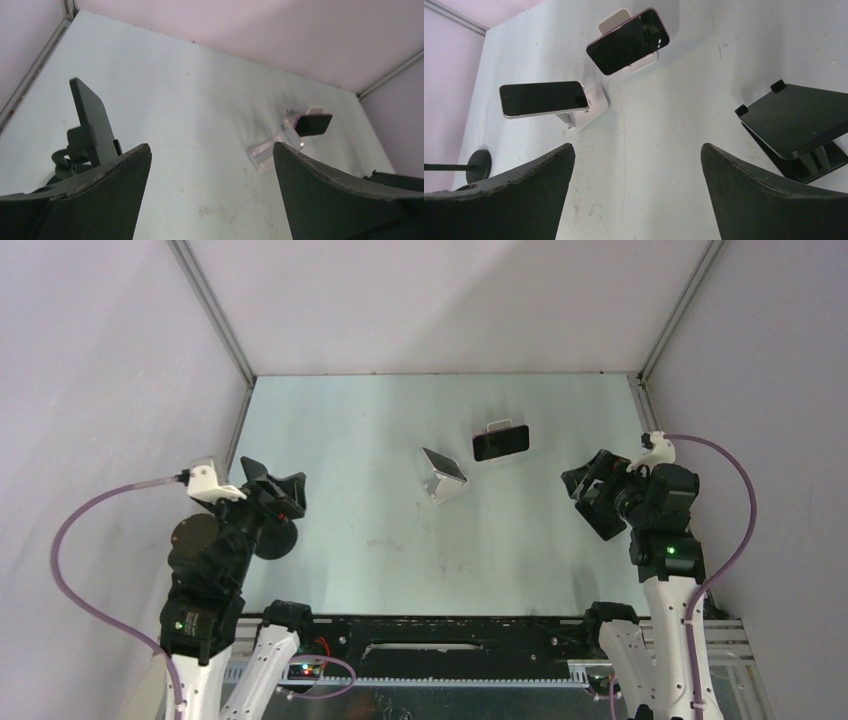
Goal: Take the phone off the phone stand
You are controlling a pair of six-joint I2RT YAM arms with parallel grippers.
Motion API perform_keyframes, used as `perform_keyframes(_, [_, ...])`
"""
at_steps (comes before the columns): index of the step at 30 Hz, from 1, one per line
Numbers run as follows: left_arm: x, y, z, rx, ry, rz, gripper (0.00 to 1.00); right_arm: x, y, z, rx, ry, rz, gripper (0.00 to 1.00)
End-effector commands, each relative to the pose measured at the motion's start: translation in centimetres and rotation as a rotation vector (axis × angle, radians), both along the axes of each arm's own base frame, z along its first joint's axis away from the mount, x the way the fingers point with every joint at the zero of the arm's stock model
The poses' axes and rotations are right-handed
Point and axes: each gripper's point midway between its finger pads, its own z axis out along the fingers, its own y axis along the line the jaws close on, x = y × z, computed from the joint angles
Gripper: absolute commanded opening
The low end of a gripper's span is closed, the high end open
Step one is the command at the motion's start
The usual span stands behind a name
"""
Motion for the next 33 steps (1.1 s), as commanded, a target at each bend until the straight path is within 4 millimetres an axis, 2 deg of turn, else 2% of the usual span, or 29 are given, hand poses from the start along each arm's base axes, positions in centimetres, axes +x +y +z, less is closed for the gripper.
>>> perform_keyframes(1, [-0.2, 0.6, 1.6, -0.021, 0.042, 0.042, 1.0, -0.4, 0.7, 3.1, 0.007, -0.078, 0.051, 0.99])
perform_keyframes(9, [-2.0, 2.7, 2.4, -0.016, 0.066, 0.151, 1.0, -1.2, 1.2, 3.7, 0.032, -0.093, 0.062, 0.99])
perform_keyframes(14, [-2.1, 3.0, 0.4, -0.016, 0.105, 0.171, 1.0, -1.1, 1.6, 3.8, 0.077, -0.056, 0.069, 0.99])
perform_keyframes(16, [-2.1, 2.7, 0.2, -0.016, 0.094, 0.15, 1.0, -1.1, 2.1, 3.9, 0.094, -0.044, 0.089, 0.99])
perform_keyframes(19, [-2.5, 2.3, 1.2, -0.024, 0.039, 0.122, 1.0, -1.0, 3.1, 4.3, 0.123, -0.024, 0.118, 0.99])
perform_keyframes(21, [-2.9, 2.4, 2.0, -0.027, 0.003, 0.123, 1.0, -0.9, 4.4, 4.8, 0.148, -0.013, 0.157, 0.99])
perform_keyframes(23, [-3.4, 2.5, 2.6, -0.033, -0.021, 0.126, 1.0, -1.3, 7.5, 5.5, 0.163, -0.008, 0.253, 0.99])
perform_keyframes(24, [-3.7, 2.5, 3.0, -0.037, -0.03, 0.124, 1.0, -0.7, 8.1, 6.2, 0.167, -0.018, 0.243, 0.99])
perform_keyframes(25, [-4.0, 2.5, 3.5, -0.043, -0.044, 0.119, 1.0, -1.2, 10.0, 6.4, 0.17, -0.015, 0.302, 0.99])
perform_keyframes(26, [-4.2, 2.4, 3.6, -0.044, -0.043, 0.11, 1.0, -0.4, 10.8, 7.0, 0.178, -0.022, 0.296, 0.99])
perform_keyframes(27, [-4.5, 2.3, 4.2, -0.05, -0.055, 0.105, 1.0, -0.9, 12.9, 7.7, 0.198, -0.032, 0.355, 0.99])
perform_keyframes(30, [-5.1, 2.0, 4.9, -0.054, -0.059, 0.082, 1.0, 0.0, 17.0, 8.4, 0.234, -0.029, 0.412, 1.0])
perform_keyframes(31, [-5.3, 2.0, 5.4, -0.055, -0.069, 0.079, 1.0, -0.4, 18.9, 9.2, 0.263, -0.045, 0.453, 0.99])
perform_keyframes(32, [-5.4, 1.9, 5.4, -0.054, -0.064, 0.076, 1.0, 0.4, 20.1, 9.1, 0.261, -0.036, 0.45, 0.99])
perform_keyframes(33, [-5.6, 2.0, 5.7, -0.053, -0.07, 0.076, 1.0, 0.5, 22.3, 8.7, 0.265, -0.025, 0.476, 0.99])
